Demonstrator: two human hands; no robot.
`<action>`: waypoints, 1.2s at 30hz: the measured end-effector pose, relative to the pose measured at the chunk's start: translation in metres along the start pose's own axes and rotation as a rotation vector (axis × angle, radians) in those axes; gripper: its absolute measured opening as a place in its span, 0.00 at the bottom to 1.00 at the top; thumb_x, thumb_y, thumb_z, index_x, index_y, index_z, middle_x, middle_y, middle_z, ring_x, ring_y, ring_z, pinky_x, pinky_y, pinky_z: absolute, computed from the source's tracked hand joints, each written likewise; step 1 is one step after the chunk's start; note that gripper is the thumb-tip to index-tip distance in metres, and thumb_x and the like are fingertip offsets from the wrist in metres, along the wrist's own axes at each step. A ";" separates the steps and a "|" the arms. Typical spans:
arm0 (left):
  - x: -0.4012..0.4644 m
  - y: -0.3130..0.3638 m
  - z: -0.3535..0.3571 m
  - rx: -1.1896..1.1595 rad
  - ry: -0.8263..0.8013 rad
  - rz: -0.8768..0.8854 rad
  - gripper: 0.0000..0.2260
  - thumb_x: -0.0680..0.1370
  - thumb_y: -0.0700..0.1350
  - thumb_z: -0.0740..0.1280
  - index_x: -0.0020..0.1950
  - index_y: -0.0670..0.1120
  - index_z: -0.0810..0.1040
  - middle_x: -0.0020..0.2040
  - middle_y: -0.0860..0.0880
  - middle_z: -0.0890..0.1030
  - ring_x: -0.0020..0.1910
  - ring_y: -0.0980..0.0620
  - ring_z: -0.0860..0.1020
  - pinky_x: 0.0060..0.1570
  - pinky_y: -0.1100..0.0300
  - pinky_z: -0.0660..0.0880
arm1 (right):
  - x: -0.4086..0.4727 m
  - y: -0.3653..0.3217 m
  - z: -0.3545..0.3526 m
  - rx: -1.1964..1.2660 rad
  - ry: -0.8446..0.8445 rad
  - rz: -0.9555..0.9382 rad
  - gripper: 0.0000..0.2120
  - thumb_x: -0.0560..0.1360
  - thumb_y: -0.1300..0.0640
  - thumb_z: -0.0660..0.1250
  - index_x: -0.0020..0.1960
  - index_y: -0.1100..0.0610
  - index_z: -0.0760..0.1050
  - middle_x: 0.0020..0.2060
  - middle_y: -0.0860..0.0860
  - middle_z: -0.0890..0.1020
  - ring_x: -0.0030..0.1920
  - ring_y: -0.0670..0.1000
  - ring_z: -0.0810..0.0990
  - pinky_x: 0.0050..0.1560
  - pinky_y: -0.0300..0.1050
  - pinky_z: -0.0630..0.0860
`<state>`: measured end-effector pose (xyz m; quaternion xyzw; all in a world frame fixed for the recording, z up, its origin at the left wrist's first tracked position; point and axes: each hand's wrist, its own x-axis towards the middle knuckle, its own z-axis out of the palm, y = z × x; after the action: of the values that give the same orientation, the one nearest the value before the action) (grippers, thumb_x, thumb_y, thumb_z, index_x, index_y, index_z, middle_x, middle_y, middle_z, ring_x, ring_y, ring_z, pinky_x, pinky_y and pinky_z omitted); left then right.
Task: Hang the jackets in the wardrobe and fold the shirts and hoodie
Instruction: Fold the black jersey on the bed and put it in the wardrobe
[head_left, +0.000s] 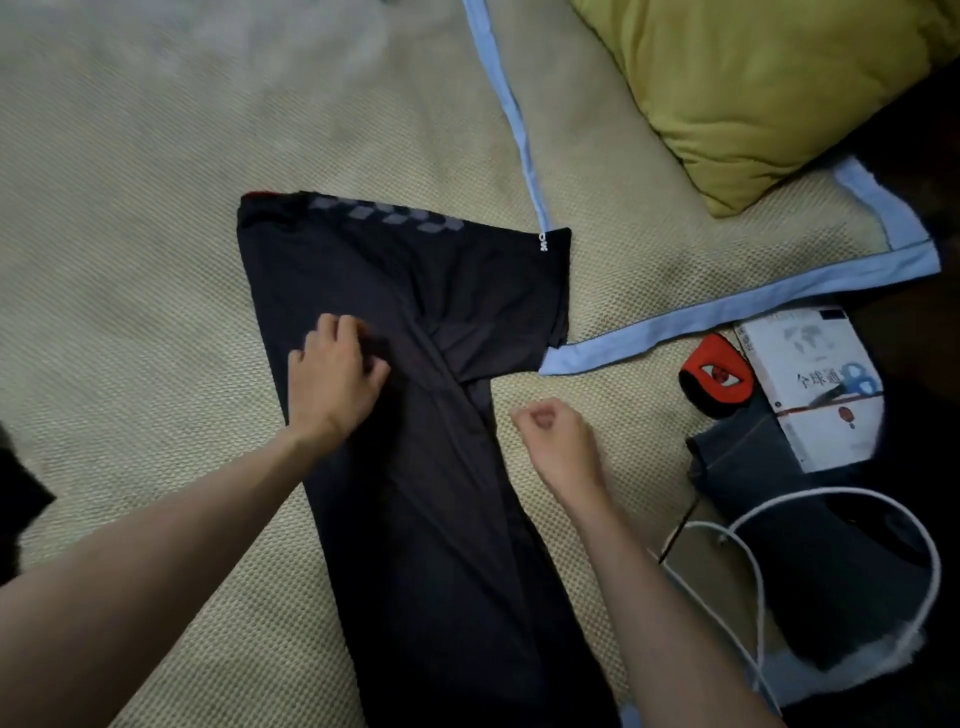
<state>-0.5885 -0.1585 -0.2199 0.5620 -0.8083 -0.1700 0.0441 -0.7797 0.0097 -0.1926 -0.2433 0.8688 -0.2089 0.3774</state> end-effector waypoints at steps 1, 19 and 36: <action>0.010 -0.015 0.000 -0.049 0.031 -0.130 0.18 0.76 0.50 0.68 0.61 0.44 0.73 0.61 0.41 0.74 0.58 0.38 0.75 0.57 0.41 0.72 | 0.019 -0.017 0.004 -0.017 0.039 -0.030 0.16 0.77 0.43 0.69 0.56 0.54 0.79 0.48 0.45 0.84 0.51 0.49 0.82 0.54 0.48 0.78; 0.193 -0.119 -0.033 -0.718 0.078 -0.376 0.19 0.77 0.50 0.73 0.66 0.50 0.75 0.54 0.44 0.79 0.49 0.51 0.79 0.50 0.56 0.78 | 0.184 -0.092 -0.023 -0.492 0.173 -0.092 0.07 0.76 0.48 0.73 0.44 0.51 0.82 0.46 0.53 0.85 0.48 0.58 0.83 0.50 0.53 0.80; 0.234 -0.093 -0.069 -0.032 -0.180 0.044 0.11 0.79 0.56 0.67 0.57 0.52 0.81 0.54 0.46 0.82 0.53 0.45 0.78 0.58 0.47 0.74 | 0.207 -0.124 -0.049 -0.719 -0.037 -0.251 0.14 0.73 0.45 0.76 0.38 0.51 0.75 0.40 0.49 0.81 0.43 0.52 0.80 0.43 0.47 0.73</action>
<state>-0.5727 -0.4188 -0.2134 0.5257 -0.8184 -0.2316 -0.0160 -0.9077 -0.2005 -0.2085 -0.4685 0.8431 0.0688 0.2549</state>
